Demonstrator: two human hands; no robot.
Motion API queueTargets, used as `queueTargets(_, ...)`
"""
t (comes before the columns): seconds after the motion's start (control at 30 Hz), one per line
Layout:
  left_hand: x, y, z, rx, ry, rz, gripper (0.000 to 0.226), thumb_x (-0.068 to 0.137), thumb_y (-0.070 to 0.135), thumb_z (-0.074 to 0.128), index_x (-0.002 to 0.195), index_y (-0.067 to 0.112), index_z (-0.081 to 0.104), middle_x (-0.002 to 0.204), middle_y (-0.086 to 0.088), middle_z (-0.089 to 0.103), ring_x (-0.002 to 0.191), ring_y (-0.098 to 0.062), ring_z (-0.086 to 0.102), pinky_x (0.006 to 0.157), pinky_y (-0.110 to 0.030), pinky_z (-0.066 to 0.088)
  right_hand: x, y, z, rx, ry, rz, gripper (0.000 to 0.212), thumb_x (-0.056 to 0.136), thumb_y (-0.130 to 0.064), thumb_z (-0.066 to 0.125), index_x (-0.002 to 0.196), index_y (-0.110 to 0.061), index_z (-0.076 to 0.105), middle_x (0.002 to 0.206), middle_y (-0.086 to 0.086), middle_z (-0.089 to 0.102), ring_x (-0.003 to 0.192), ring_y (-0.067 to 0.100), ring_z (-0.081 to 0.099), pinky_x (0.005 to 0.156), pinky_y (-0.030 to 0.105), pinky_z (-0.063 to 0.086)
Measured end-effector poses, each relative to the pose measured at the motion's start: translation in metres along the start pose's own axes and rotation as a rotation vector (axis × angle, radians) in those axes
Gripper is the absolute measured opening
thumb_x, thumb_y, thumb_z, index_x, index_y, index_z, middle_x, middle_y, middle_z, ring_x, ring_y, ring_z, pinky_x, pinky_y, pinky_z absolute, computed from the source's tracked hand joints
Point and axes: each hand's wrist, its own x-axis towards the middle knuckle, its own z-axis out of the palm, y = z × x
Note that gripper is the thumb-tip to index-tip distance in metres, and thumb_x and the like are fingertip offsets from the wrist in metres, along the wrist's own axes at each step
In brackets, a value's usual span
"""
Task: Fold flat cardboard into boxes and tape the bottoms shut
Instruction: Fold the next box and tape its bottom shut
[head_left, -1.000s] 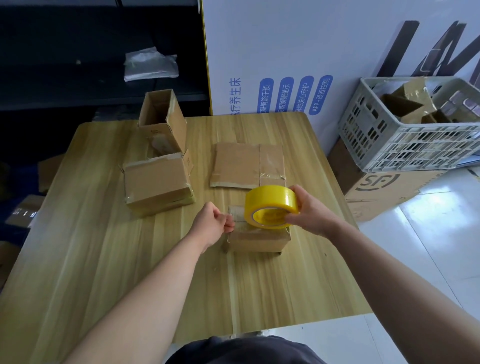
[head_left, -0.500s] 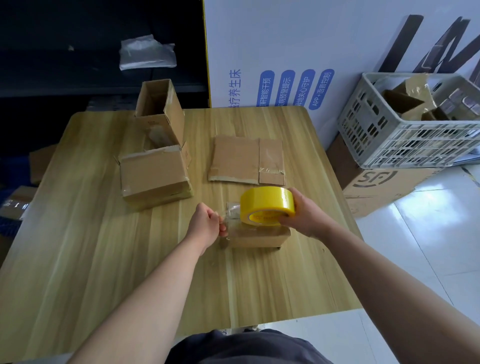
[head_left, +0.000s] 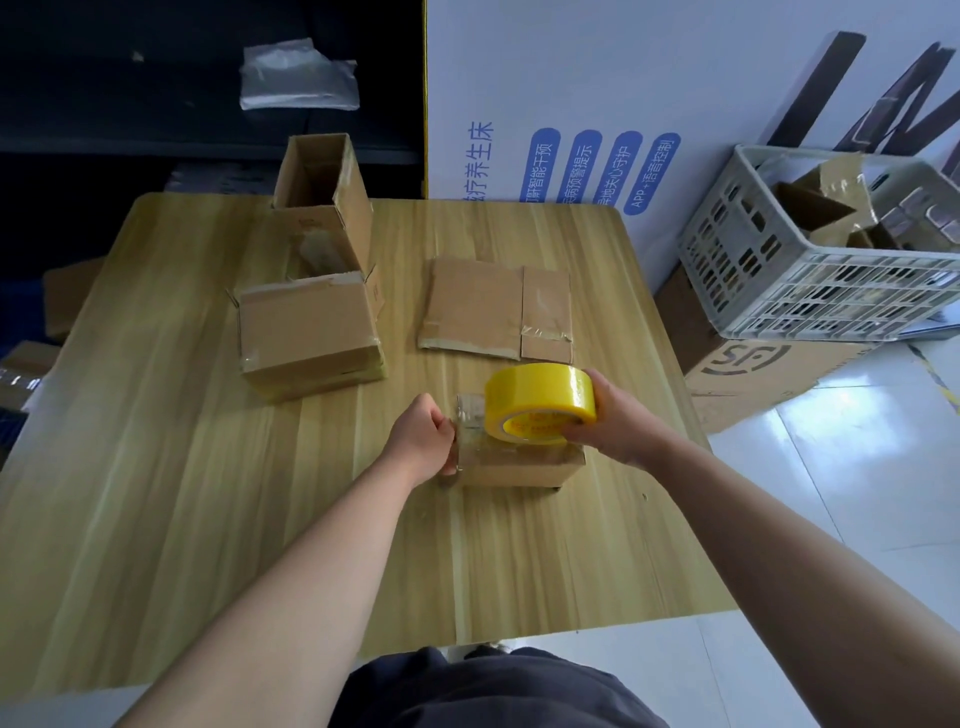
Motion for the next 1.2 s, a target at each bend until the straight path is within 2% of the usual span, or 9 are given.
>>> queueTargets(0.13,0.003,-0.008,-0.003,-0.136,-0.005,-0.049,0.022,0.094,0.026,0.058,0.089,0.010,0.044,0.087,-0.012,0.056,0.061,-0.023,0.059,0.052,-0.031,0.057,0.001,0.001,0.000,0.010,-0.009,0.005,0.064,0.079,-0.003,0.069,0.134,-0.022,0.042,0.108,0.010,0.059,0.095,0.027,0.059,0.075,0.036,0.052)
queueTargets(0.27,-0.002,-0.013,0.003,-0.225,-0.034,-0.089,0.021,0.095,0.023,0.057,0.101,0.006,0.048,0.083,-0.010,0.057,0.059,-0.021,0.055,0.059,-0.040,0.059,0.001,0.003,0.001,0.032,-0.021,0.021,0.067,0.077,-0.004,0.070,0.133,-0.025,0.041,0.110,0.013,0.060,0.097,0.032,0.061,0.081,0.047,0.055)
queueTargets(0.37,-0.004,-0.014,0.000,-0.148,-0.005,0.004,0.016,0.094,0.020,0.059,0.106,0.011,0.052,0.092,-0.006,0.060,0.071,-0.021,0.059,0.066,-0.037,0.055,0.001,0.001,0.001,0.064,-0.013,0.026,0.070,0.070,-0.013,0.071,0.131,-0.028,0.042,0.108,0.012,0.060,0.098,0.032,0.061,0.081,0.049,0.054)
queueTargets(0.5,-0.004,-0.010,-0.018,-0.010,-0.169,0.194,0.073,0.082,0.008,0.067,0.144,0.028,0.034,0.141,0.004,0.040,0.128,-0.017,0.042,0.080,-0.022,0.047,0.003,0.003,0.001,0.059,-0.012,0.018,0.068,0.076,-0.003,0.071,0.132,-0.027,0.042,0.104,0.007,0.060,0.093,0.026,0.060,0.077,0.040,0.052)
queueTargets(0.63,0.003,0.004,-0.022,0.132,-0.355,0.294,0.119,0.064,0.020,0.088,0.153,0.031,0.011,0.158,0.006,0.014,0.144,-0.014,0.019,0.114,-0.033,0.028,0.003,0.004,0.001,0.055,-0.007,0.021,0.069,0.076,-0.004,0.072,0.133,-0.027,0.041,0.103,0.005,0.060,0.092,0.024,0.059,0.076,0.036,0.051)
queueTargets(0.8,0.012,0.007,-0.013,0.325,-0.269,0.380,0.111,0.057,0.031,0.091,0.149,0.027,0.029,0.151,0.008,0.030,0.134,-0.015,0.037,0.104,-0.023,0.030,0.001,0.003,0.001,0.062,-0.008,-0.011,0.070,0.075,-0.007,0.077,0.132,-0.029,0.043,0.105,0.002,0.060,0.094,0.020,0.059,0.075,0.033,0.051)
queueTargets(1.0,0.012,0.007,-0.017,0.313,-0.256,0.379,0.107,0.059,0.031,0.090,0.148,0.027,0.031,0.150,0.007,0.032,0.135,-0.016,0.035,0.100,-0.020,0.027,-0.010,0.005,-0.011,0.166,0.094,-0.039,0.052,0.073,0.004,0.071,0.111,-0.026,0.053,0.088,-0.004,0.058,0.077,0.009,0.054,0.061,0.021,0.048)
queueTargets(1.1,0.012,0.006,-0.018,0.344,-0.245,0.370,0.108,0.059,0.031,0.090,0.149,0.028,0.030,0.151,0.006,0.032,0.135,-0.017,0.035,0.103,-0.024,0.029,-0.019,0.022,-0.035,0.133,0.206,-0.010,0.048,0.071,0.006,0.070,0.104,-0.024,0.053,0.085,0.000,0.055,0.076,0.015,0.052,0.067,0.032,0.047)
queueTargets(1.2,0.012,0.001,-0.021,0.420,-0.233,0.357,0.106,0.061,0.026,0.090,0.148,0.030,0.030,0.151,0.007,0.033,0.135,-0.016,0.036,0.108,-0.027,0.028,-0.027,0.033,-0.050,-0.066,0.201,0.014,0.045,0.070,0.002,0.071,0.104,-0.021,0.054,0.085,0.005,0.056,0.075,0.021,0.052,0.061,0.030,0.044)
